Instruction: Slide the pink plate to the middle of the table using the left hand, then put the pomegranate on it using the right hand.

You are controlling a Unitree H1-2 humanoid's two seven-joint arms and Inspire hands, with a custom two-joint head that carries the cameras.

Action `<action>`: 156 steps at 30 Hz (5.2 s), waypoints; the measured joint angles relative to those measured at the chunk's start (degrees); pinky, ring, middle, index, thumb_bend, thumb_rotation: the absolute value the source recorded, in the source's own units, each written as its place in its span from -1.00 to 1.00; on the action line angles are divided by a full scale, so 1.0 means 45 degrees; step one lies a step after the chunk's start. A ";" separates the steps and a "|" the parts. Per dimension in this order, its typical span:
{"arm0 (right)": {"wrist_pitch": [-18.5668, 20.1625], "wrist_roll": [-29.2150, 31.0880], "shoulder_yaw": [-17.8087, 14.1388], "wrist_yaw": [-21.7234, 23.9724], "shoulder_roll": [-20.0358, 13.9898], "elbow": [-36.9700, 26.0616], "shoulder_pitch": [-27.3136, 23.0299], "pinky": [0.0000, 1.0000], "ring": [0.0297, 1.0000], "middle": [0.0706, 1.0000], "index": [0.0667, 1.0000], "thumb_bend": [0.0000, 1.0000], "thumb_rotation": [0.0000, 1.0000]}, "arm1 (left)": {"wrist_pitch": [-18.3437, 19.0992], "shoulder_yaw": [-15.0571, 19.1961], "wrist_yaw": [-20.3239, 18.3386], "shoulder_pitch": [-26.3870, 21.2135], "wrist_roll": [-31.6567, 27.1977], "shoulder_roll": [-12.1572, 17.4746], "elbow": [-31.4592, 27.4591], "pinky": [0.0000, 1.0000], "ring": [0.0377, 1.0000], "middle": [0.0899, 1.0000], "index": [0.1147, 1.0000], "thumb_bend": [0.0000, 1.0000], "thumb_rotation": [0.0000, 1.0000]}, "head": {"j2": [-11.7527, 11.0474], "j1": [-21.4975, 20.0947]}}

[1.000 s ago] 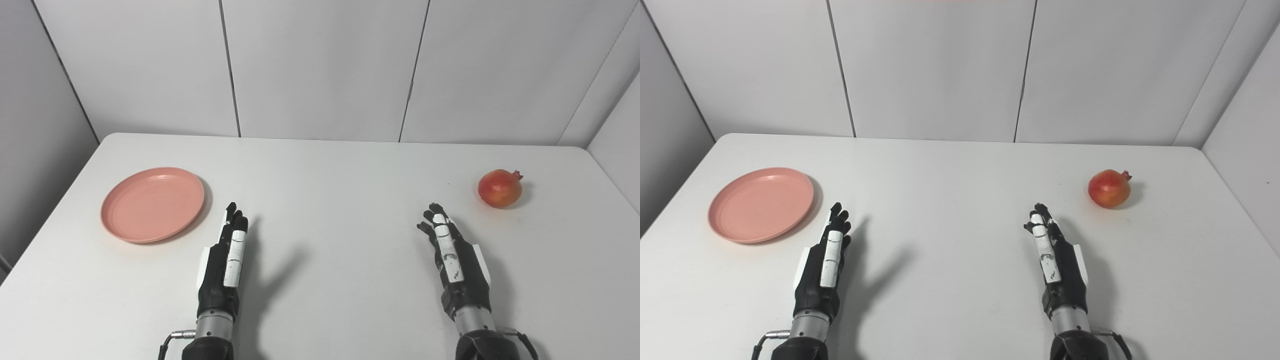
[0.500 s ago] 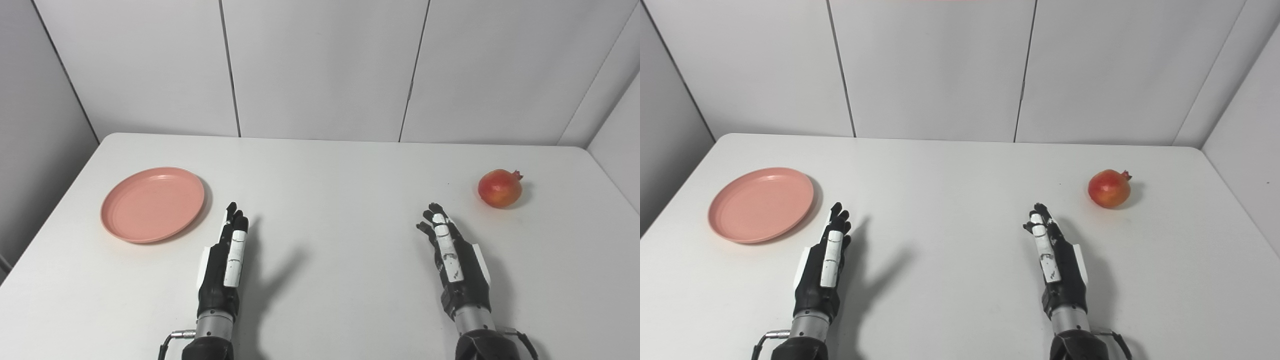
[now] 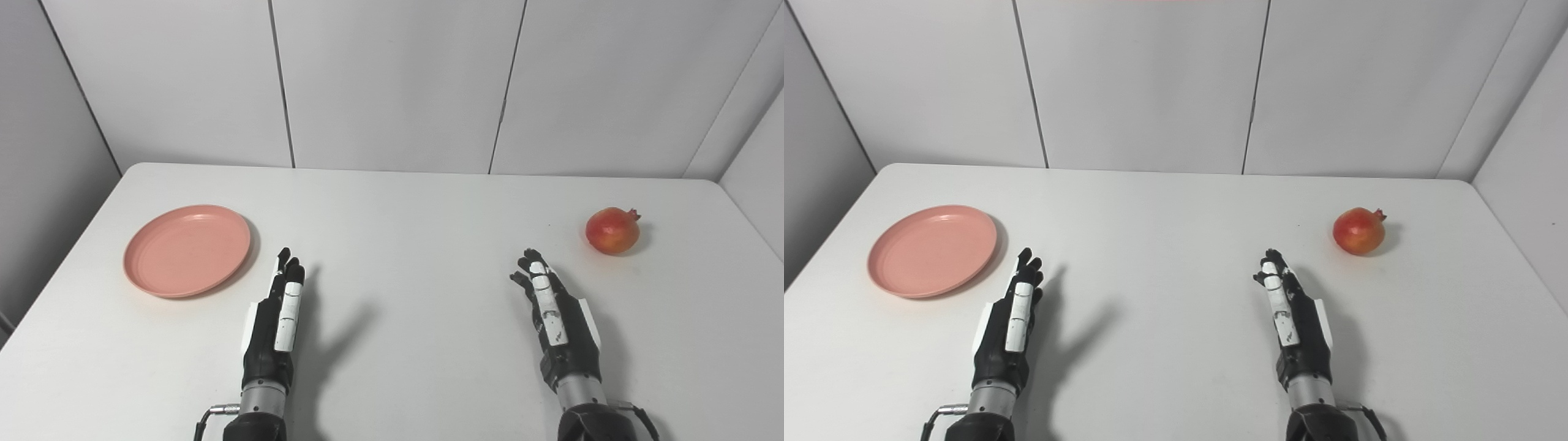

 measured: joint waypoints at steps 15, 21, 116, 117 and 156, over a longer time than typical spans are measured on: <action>-0.0019 0.0458 -0.0193 0.0295 -0.0326 0.0228 -0.0028 1.00 0.77 0.82 0.80 0.43 0.69 | -0.0515 -0.0217 0.0177 -0.0051 0.0226 -0.0056 0.0442 1.00 0.99 0.94 1.00 0.40 1.00 | -0.1073 0.1482; -0.0283 0.0818 -0.0462 0.0557 -0.0621 0.0512 -0.0068 1.00 0.80 0.84 0.81 0.45 0.70 | -0.1046 -0.0468 0.0525 -0.0069 0.0386 -0.0178 0.0983 1.00 0.99 0.96 1.00 0.37 1.00 | -0.1445 0.1777; -0.2613 0.1328 -0.0840 0.1008 -0.0646 0.1688 0.0171 1.00 0.61 0.55 0.33 0.28 0.31 | -0.0492 0.3850 -0.1005 -0.5625 -0.3617 0.5520 0.2140 0.58 0.61 0.63 0.70 0.98 0.71 | -0.3125 0.2617; -0.2620 0.1329 -0.0840 0.1009 -0.0648 0.1693 0.0171 1.00 0.60 0.55 0.32 0.28 0.31 | -0.0490 0.4001 -0.1000 -0.5751 -0.3663 0.5606 0.2306 0.58 0.60 0.62 0.71 0.98 0.71 | -0.3144 0.2637; -0.2633 0.1023 -0.0912 0.0977 -0.0639 0.1495 0.0312 1.00 0.54 0.51 0.34 0.21 0.26 | -0.3291 0.4894 -0.1307 -0.7927 -0.4387 0.7292 1.1848 0.51 0.57 0.58 0.68 0.99 0.63 | -0.2618 0.2442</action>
